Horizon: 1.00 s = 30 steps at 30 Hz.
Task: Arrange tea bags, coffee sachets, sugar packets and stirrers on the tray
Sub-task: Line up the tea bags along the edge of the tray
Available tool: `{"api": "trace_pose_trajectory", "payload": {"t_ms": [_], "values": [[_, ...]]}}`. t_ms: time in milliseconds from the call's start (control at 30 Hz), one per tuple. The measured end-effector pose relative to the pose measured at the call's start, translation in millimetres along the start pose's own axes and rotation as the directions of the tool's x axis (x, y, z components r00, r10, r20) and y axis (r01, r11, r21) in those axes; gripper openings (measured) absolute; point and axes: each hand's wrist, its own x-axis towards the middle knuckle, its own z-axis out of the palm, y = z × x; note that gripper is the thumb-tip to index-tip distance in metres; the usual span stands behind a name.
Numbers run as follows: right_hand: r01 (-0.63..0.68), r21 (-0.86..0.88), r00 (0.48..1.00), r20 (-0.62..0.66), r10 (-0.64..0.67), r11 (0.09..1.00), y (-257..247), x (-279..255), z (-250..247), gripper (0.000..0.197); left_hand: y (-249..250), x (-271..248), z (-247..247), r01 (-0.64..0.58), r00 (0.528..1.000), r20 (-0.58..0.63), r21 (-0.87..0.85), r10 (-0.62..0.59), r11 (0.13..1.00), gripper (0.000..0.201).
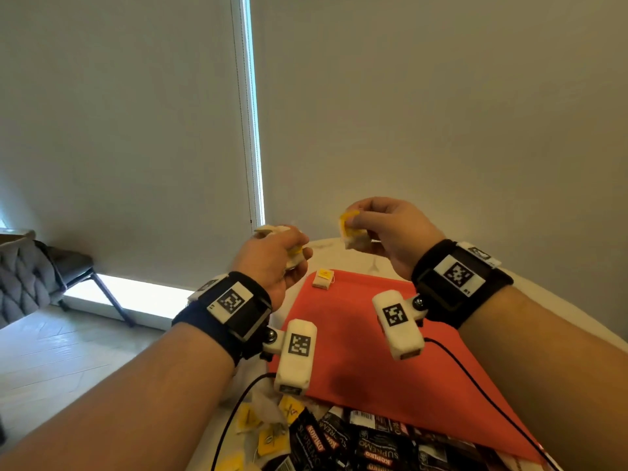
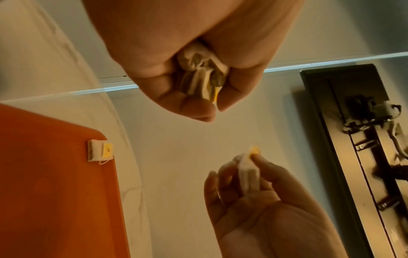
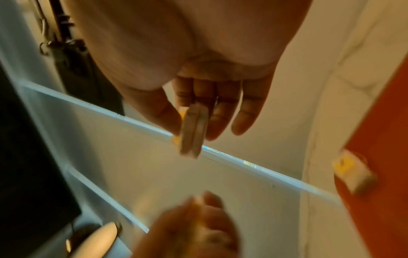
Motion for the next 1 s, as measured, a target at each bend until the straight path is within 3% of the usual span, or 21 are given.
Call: {"api": "trace_pose_trajectory", "payload": {"t_ms": [100, 233, 467, 567, 667, 867, 1000], "values": [[0.051, -0.052, 0.997, 0.055, -0.048, 0.997, 0, -1, 7, 0.012, 5, -3, 4, -0.057, 0.994, 0.098, 0.068, 0.05, 0.996, 0.038], [0.068, -0.032, 0.995, 0.073, -0.066, 0.997, -2, 2, 15, 0.022, 5, -2, 10, -0.122, 0.981, 0.174, 0.179, 0.09, 0.976, 0.032], [-0.054, 0.02, 0.996, 0.076, 0.052, 0.998, 13, 16, 21, 0.041, 11, 24, 8, -0.075, 0.996, 0.051, 0.172, 0.067, 0.982, 0.024], [-0.119, 0.043, 0.993, 0.017, 0.118, 0.992, 31, 28, 26, 0.037, 11, 35, 5, -0.059, 0.998, 0.017, 0.206, 0.056, 0.977, 0.023], [-0.266, 0.096, 0.962, -0.039, 0.27, 0.959, 58, 43, 29, 0.032, 13, 44, 1, -0.026, 0.999, -0.038, 0.179, 0.033, 0.984, 0.035], [-0.487, -0.114, 0.873, -0.105, 0.477, 0.866, 111, 63, 29, 0.022, 16, 57, -8, -0.006, 0.998, -0.056, 0.189, 0.016, 0.982, 0.037], [-0.521, -0.291, 0.853, -0.138, 0.503, 0.803, 128, 75, 31, 0.019, 17, 62, -11, -0.009, 0.999, -0.047, 0.196, 0.019, 0.98, 0.037]]}}
